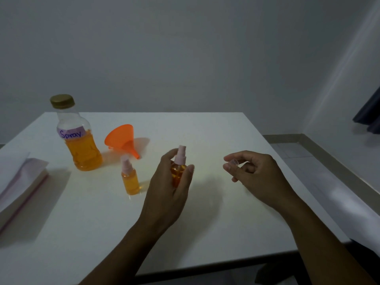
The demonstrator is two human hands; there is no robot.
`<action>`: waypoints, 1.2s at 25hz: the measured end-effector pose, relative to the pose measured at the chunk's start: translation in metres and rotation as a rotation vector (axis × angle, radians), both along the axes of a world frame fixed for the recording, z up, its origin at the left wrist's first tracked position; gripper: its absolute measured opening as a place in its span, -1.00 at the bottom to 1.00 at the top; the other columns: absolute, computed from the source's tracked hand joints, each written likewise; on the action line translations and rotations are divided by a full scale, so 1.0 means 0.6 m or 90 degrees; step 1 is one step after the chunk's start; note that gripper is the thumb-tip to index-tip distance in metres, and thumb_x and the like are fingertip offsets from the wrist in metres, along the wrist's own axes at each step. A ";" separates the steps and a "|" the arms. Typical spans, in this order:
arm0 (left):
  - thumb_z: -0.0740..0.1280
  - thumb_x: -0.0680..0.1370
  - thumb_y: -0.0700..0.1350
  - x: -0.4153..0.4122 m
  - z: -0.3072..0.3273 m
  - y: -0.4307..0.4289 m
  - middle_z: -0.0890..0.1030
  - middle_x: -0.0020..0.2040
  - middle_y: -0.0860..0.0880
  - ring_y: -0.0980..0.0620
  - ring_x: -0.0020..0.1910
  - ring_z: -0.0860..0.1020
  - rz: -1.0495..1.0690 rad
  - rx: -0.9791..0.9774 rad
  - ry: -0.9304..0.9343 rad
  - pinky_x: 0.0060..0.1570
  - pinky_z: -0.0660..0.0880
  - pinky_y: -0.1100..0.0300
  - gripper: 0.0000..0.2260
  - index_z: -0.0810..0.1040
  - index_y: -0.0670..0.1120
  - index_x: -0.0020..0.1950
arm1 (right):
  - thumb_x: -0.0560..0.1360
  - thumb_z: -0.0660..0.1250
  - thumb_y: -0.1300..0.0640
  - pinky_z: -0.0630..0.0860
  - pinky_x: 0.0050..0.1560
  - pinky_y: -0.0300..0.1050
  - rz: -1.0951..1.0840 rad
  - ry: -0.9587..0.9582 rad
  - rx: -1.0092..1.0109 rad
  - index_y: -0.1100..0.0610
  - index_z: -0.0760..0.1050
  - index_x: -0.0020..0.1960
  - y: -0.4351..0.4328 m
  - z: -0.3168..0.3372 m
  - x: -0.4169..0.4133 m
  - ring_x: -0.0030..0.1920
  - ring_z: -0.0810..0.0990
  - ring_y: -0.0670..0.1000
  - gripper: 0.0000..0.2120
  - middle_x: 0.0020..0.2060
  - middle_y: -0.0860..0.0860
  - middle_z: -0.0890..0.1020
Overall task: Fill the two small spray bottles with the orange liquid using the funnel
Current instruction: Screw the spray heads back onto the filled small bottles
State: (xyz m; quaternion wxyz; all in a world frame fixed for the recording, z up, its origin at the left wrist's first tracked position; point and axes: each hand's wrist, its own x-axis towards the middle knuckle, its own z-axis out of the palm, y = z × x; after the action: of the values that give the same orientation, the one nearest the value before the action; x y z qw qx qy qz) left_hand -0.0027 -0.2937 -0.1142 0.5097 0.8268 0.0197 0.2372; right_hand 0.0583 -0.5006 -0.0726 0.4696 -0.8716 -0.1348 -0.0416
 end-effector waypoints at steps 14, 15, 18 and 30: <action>0.28 0.42 0.10 0.005 0.024 0.014 0.47 0.26 -0.03 -0.04 0.19 0.53 -0.191 -0.453 0.171 0.22 0.48 -0.14 -0.50 0.28 0.10 0.35 | 0.47 0.48 -0.02 0.58 -0.15 -0.21 0.005 -0.002 -0.005 -0.05 0.66 0.05 0.000 -0.001 0.003 -0.29 0.71 -0.09 -0.83 -0.16 -0.12 0.70; 0.26 0.43 0.13 0.005 0.020 0.014 0.40 0.37 0.11 0.03 0.28 0.47 -0.187 -0.382 0.152 0.28 0.43 -0.12 -0.46 0.21 0.20 0.39 | 0.47 0.48 -0.02 0.58 -0.16 -0.22 0.005 -0.001 -0.004 -0.05 0.66 0.05 0.000 -0.001 0.003 -0.29 0.71 -0.10 -0.83 -0.16 -0.12 0.70; 0.29 0.44 0.22 0.003 0.025 0.010 0.32 0.29 0.49 0.30 0.23 0.45 -0.130 -0.194 0.043 0.16 0.47 0.08 -0.40 0.17 0.28 0.45 | 0.47 0.48 -0.02 0.53 -0.21 -0.24 0.004 0.004 0.004 -0.05 0.66 0.04 -0.003 -0.001 0.002 -0.29 0.71 -0.09 -0.84 -0.18 -0.11 0.70; 0.29 0.52 0.08 0.001 0.000 0.011 0.51 0.31 0.07 0.15 0.06 0.52 0.044 0.189 -0.031 -0.06 0.32 0.46 -0.48 0.22 0.18 0.46 | 0.47 0.49 -0.02 0.50 -0.21 -0.24 -0.002 0.009 0.018 -0.07 0.67 0.03 -0.005 0.001 0.003 -0.28 0.72 -0.08 -0.85 -0.18 -0.10 0.70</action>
State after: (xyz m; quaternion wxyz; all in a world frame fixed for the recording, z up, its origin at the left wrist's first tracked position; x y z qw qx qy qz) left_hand -0.0021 -0.2871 -0.1139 0.3738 0.8859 0.0006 0.2748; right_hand 0.0604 -0.5038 -0.0722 0.4827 -0.8653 -0.1295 -0.0384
